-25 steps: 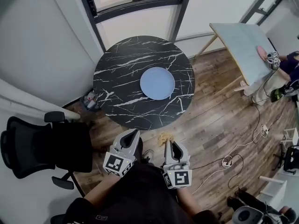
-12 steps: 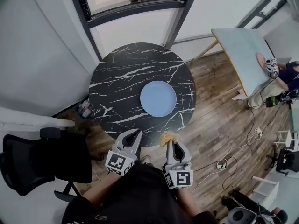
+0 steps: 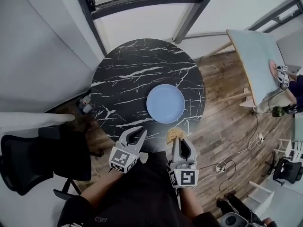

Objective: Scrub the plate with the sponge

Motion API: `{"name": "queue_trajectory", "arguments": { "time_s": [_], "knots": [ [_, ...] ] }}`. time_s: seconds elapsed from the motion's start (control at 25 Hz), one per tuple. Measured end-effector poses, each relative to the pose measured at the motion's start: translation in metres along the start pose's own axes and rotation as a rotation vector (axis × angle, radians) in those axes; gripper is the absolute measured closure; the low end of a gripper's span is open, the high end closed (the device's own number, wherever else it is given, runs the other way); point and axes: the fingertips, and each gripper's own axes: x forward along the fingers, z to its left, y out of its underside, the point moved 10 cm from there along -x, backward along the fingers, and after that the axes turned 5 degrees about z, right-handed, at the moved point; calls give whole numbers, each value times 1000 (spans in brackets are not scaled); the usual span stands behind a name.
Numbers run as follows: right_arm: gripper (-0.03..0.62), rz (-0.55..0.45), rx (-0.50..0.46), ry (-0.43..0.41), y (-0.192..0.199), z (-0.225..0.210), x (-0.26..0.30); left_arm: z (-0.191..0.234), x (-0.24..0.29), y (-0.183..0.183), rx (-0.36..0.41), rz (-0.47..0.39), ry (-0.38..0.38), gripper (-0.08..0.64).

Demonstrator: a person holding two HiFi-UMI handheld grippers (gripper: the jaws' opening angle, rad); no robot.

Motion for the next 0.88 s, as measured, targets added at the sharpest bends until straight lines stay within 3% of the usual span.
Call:
{"name": "queue_trajectory", "arguments": {
  "time_s": [0.16, 0.44, 0.72, 0.88],
  "knots": [
    [571, 22, -10, -57, 2, -19, 34, 14, 29, 7, -45, 40, -50, 489],
    [571, 76, -25, -189, 20, -61, 93, 40, 93, 53, -218, 129, -204, 469],
    [571, 142, -34, -221, 55, -91, 141, 65, 154, 110, -387, 274, -270, 406],
    [571, 171, -18, -235, 76, -101, 156, 82, 175, 133, -418, 321, -330, 407]
  ]
}}
